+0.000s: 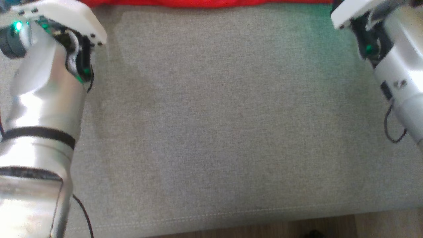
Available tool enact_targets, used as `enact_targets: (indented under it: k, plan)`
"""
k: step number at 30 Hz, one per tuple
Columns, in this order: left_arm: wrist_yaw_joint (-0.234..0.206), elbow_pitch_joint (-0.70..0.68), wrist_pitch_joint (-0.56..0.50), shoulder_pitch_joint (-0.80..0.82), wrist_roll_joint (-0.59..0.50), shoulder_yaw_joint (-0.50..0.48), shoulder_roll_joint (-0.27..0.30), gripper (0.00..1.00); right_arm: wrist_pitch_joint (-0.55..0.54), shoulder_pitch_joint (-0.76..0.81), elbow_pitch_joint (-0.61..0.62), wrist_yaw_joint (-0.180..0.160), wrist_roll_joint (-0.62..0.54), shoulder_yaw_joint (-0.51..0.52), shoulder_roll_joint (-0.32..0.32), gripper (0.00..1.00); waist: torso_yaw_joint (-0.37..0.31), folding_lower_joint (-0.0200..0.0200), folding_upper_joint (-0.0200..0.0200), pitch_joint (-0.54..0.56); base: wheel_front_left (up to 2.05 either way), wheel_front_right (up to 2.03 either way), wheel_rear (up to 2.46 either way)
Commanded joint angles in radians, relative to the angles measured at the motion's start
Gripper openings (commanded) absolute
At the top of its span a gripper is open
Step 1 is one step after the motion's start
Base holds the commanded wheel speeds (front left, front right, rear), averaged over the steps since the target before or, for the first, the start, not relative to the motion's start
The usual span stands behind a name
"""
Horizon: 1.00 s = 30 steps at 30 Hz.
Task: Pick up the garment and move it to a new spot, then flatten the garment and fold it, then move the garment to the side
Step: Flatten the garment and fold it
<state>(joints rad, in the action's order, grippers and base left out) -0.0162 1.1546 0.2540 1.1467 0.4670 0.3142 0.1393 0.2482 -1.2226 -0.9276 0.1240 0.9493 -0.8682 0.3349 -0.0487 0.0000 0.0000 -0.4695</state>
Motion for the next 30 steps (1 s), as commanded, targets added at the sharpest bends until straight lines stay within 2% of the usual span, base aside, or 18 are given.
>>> enact_targets:
  k: [1,8,13,18,23,27,28,30]
  plan:
    - [0.003,-0.034,0.008,-0.001,-0.007,-0.018,0.038,0.0,0.012,0.036,0.032,0.007,0.009,0.009,0.006,0.0,0.002,0.0,0.0,0.009,0.0,0.0,0.0]
    - [0.012,-0.214,0.008,-0.276,-0.023,-0.088,0.053,0.0,0.013,0.376,0.28,0.007,-0.06,0.184,0.085,0.0,0.011,0.0,0.0,0.101,0.0,0.0,0.0]
    - [0.008,-0.365,0.008,-0.487,-0.046,-0.13,0.063,0.0,0.013,0.645,0.437,0.007,-0.083,0.292,0.102,0.0,0.017,0.0,0.0,0.167,0.0,0.0,0.0]
    - [-0.005,-0.49,0.008,-0.685,-0.055,-0.16,0.073,0.0,0.004,0.872,0.544,0.007,-0.127,0.362,0.114,0.0,0.017,0.0,0.0,0.226,0.0,0.0,0.0]
    - [-0.033,-0.616,-0.004,-0.862,-0.033,-0.18,0.082,0.0,-0.091,1.074,0.677,0.007,-0.165,0.478,0.092,0.0,0.013,0.0,0.0,0.272,0.0,0.0,0.0]
    - [-0.085,-0.771,-0.068,-1.001,-0.025,-0.191,0.095,0.0,-0.215,1.22,0.807,0.007,-0.224,0.584,0.056,0.0,0.012,0.0,0.0,0.303,0.0,0.0,0.0]
    - [-0.085,-0.771,-0.068,-1.001,-0.025,-0.191,0.095,0.0,-0.215,1.22,0.807,0.007,-0.224,0.584,0.056,0.0,0.012,0.0,0.0,0.303,0.0,0.0,0.0]
    - [-0.124,-0.901,-0.13,-1.099,-0.022,-0.197,0.109,0.0,-0.323,1.318,0.907,0.007,-0.267,0.66,0.014,0.0,0.014,0.0,0.0,0.321,0.0,0.0,0.0]
